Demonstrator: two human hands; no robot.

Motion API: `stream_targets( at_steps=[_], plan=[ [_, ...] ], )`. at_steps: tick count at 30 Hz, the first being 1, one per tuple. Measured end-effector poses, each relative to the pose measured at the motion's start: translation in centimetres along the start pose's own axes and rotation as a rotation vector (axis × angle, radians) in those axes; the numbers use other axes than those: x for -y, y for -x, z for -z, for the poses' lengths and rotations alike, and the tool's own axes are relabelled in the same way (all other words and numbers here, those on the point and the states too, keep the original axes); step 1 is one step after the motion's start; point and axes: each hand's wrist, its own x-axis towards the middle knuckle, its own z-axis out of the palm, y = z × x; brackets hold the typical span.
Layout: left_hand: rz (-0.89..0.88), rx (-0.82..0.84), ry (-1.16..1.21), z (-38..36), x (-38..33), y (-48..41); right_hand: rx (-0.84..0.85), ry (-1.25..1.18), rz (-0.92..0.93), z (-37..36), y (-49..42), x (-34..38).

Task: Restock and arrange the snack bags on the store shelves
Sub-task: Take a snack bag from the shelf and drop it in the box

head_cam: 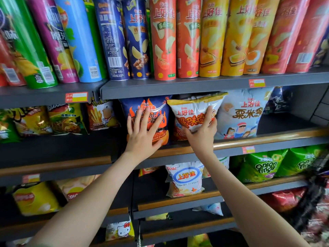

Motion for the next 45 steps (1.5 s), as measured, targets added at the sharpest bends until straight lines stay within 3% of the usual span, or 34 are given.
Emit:
stream_targets(
  at_steps=[5, 10, 17, 24, 32, 40, 45],
  plan=[
    [0.01, 0.01, 0.002, 0.0, 0.0, -0.1, 0.035, 0.034, -0.002, -0.6, -1.2, -0.1],
    [0.042, 0.028, -0.008, -0.4, 0.1, -0.4, 0.033, -0.093, 0.049, -0.3, -1.6, -0.1],
    [0.057, -0.048, 0.006, -1.3, 0.5, 0.0, -0.023, 0.041, 0.062, 0.6, -1.1, 0.0],
    [0.038, -0.122, -0.019, -1.6, 0.2, 0.8, 0.041, 0.028, 0.038, -1.1, -0.9, -1.0],
    [0.085, -0.075, -0.037, -1.6, -0.4, 0.6, 0.207, -0.174, 0.003, -0.4, -3.8, -1.7],
    [0.159, -0.079, 0.004, -1.0, -1.1, -0.4, 0.147, -0.011, -0.039, 1.2, -6.1, -0.7],
    [0.171, -0.037, 0.025, -0.7, -1.0, -0.6, 0.197, 0.101, -0.044, 0.7, -6.6, -1.3]
  ],
)
